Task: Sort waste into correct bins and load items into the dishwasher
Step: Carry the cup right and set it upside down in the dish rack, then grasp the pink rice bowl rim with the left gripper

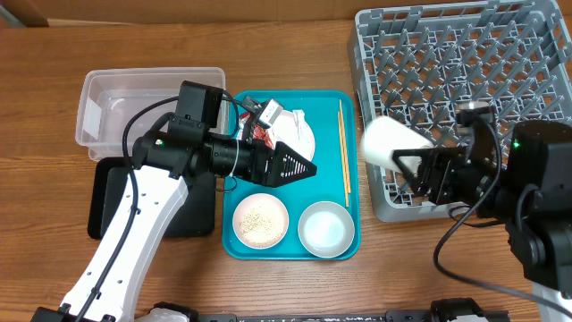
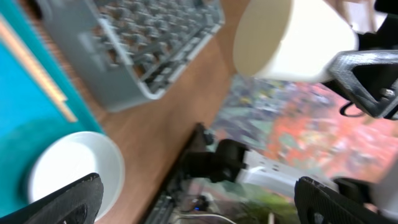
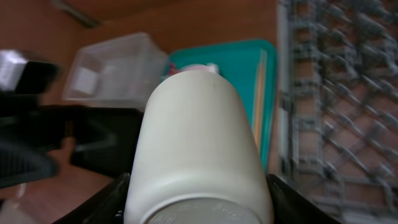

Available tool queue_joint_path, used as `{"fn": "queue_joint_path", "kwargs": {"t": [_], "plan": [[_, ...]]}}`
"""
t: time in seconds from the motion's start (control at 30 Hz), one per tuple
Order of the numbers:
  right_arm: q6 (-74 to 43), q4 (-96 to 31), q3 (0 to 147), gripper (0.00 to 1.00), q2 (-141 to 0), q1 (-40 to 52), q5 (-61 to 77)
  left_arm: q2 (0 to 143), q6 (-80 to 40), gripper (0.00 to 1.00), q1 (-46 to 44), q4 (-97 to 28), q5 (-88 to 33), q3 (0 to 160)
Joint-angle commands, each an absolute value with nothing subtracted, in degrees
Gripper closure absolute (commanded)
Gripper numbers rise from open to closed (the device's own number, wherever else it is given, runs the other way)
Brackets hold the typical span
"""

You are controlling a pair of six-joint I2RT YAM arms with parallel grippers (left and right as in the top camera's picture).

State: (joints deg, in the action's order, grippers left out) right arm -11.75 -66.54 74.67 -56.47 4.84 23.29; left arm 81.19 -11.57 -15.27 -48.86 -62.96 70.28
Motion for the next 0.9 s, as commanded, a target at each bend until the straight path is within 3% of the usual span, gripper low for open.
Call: {"fn": "queue_joint_path", "kwargs": {"t": [0.0, 0.2, 0.5, 0.63, 0.8, 0.87], "plan": [[-18.9, -70.4, 75.7, 0.51, -59.5, 4.4, 5.0, 80.9, -10.9, 0.00, -15.4, -49.0, -59.9, 71.1], [-21.5, -78.3, 75.2, 0.51, -69.7, 4.4, 3.9, 80.9, -10.9, 0.00, -15.4, -49.2, -61.1, 71.1], [-22.6, -78.6, 75.2, 0.50, -83.0, 4.4, 3.9, 80.9, -10.7, 0.00, -15.4, -49.6, -60.9, 71.1], [-22.8, -79.2, 75.2, 0.32, -85.6, 4.4, 3.9, 80.9, -9.6, 0.02, -15.4, -51.9, -59.4, 71.1], [-24.1, -75.8, 76.5, 0.27, -83.3, 4.4, 4.2, 80.9, -9.0, 0.07, -15.5, -56.2, -52.4, 71.1], [-24.1, -74.5, 77.8, 0.18, -80.8, 4.4, 4.6, 80.9, -9.0, 0.09, -15.5, -58.1, -49.5, 71.1]]}}
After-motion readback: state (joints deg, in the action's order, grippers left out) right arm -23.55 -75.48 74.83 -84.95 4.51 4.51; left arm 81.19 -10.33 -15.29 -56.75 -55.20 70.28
